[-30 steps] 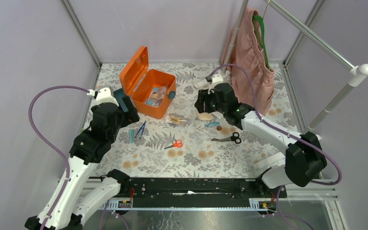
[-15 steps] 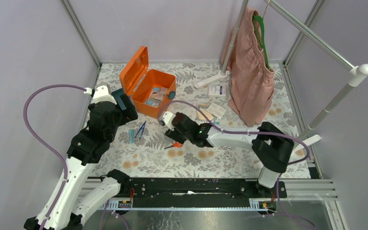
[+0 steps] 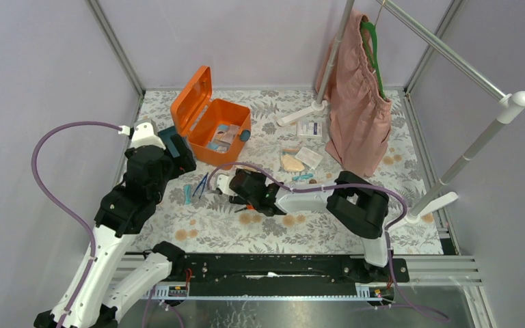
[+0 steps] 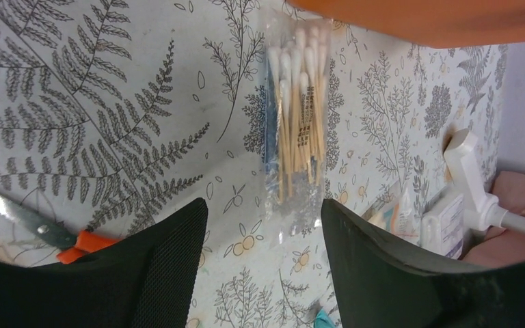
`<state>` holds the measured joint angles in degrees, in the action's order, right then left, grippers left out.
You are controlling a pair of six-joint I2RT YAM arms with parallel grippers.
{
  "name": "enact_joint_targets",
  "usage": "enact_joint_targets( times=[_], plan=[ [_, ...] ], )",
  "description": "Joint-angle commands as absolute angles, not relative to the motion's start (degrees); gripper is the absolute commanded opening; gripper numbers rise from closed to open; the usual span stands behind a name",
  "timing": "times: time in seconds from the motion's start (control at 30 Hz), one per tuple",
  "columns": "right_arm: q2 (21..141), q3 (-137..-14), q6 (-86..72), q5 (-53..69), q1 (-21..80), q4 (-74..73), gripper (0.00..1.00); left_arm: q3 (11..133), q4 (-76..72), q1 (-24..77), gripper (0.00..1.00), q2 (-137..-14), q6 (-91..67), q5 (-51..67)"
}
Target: Organize the medicine kit
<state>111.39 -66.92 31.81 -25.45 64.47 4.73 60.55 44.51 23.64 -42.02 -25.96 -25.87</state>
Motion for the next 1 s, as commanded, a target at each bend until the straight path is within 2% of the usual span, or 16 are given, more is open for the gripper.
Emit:
enact_joint_targets(
  times=[0.0,0.33,0.43,0.57,0.7,0.87,0.97],
  plan=[
    [113.6,-69.8,36.1,-28.7,64.8,7.4,0.69,61.1,44.5,23.8,0.99,-41.6,-25.2,-26.8],
    [119.2,-71.7,39.3,-31.7,64.8,8.6,0.67,61.0,44.4,23.8,0.99,-41.7,-25.5,-26.7],
    [120.3,-72.1,39.6,-32.0,64.7,8.9,0.63,60.9,44.5,23.8,0.99,-41.4,-25.4,-26.7],
    [121.0,-72.3,39.8,-32.2,64.5,9.3,0.45,61.0,44.7,23.8,0.99,-41.4,-25.4,-26.9],
    [121.0,-72.1,39.8,-32.4,63.8,9.9,0.32,60.9,44.8,23.8,0.99,-41.2,-25.6,-26.9],
    [119.1,-70.1,39.7,-32.7,63.6,12.8,0.00,61.0,44.8,23.8,0.99,-41.5,-25.6,-26.6],
    [117.1,-68.8,38.8,-32.5,63.6,14.5,0.00,61.1,44.8,23.8,0.99,-41.7,-25.8,-26.5]
  ],
)
